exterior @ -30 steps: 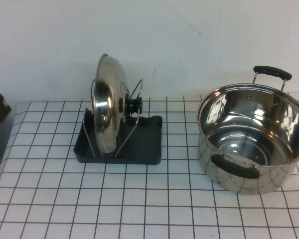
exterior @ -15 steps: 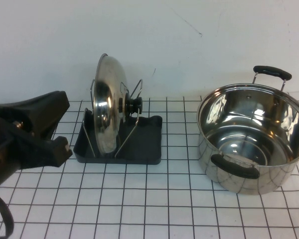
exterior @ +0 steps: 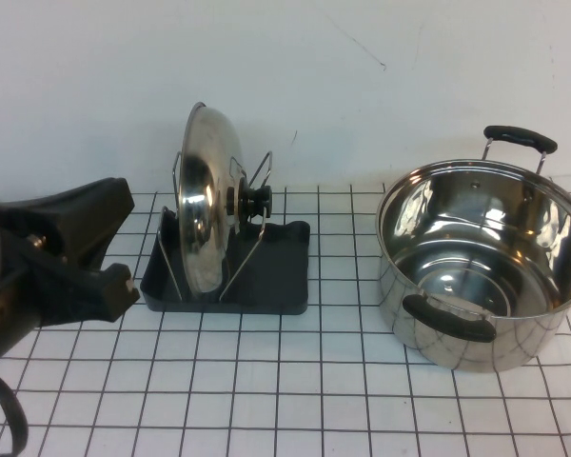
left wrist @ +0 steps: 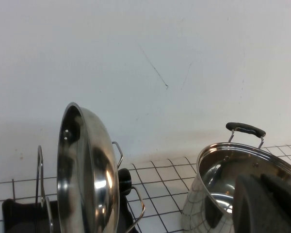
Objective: Put pot lid on rack
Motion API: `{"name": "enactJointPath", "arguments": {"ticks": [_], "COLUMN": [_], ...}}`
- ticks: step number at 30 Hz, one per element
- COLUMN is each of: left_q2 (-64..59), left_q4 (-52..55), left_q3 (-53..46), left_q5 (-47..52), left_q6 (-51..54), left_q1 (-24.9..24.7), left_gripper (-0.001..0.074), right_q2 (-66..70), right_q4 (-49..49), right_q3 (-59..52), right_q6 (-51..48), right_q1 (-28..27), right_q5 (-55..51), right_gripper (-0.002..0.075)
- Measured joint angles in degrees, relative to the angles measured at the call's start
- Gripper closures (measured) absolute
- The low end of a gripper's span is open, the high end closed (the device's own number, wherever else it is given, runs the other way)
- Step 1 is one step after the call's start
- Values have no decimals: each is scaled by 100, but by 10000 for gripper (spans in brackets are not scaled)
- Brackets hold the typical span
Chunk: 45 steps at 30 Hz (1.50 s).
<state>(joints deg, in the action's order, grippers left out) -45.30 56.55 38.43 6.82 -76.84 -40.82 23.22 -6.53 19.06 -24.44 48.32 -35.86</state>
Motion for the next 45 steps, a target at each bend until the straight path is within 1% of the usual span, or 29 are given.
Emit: {"name": "enactJointPath", "arguments": {"ticks": [6,9,11,15,19,22,24,30,33,35,39,45], "left_q2": [18,194,452,1144,1844,2410,2807,4158,4490,4575,4576,4576], "left_q4": [0,-376,-1155,-2466,-3618,-4375,-4656,-5290,-5550,-5551,-5304,-5261], "left_q3": [0,0,-8,-168,-634,-1206,-1581,-2691,-3156,-3391,-3735,-3912], "left_q5": [13,99,282,605,716,755,778,803,814,826,869,1044], "left_q6": [17,433,1032,2749,4225,4990,5151,5458,5741,5823,5873,5918], "left_q1": [0,0,47,395,1064,1713,2066,3406,3954,4131,4172,3835], "left_gripper": [736,736,736,736,736,736,736,736,736,736,736,737], "right_q2": [0,0,0,0,0,0,0,0,0,0,0,0], "right_q4": [-9,-9,-9,-9,-9,-9,-9,-9,-9,-9,-9,-12], "right_q3": [0,0,0,0,0,0,0,0,0,0,0,0], "right_q6": [0,0,0,0,0,0,0,0,0,0,0,0], "right_q1": [0,0,0,0,0,0,0,0,0,0,0,0], "right_q5": [-51,-61,-61,-74,-74,-74,-74,-78,-78,-78,-78,-78], "right_gripper": [727,727,727,727,727,727,727,727,727,727,727,727]}}
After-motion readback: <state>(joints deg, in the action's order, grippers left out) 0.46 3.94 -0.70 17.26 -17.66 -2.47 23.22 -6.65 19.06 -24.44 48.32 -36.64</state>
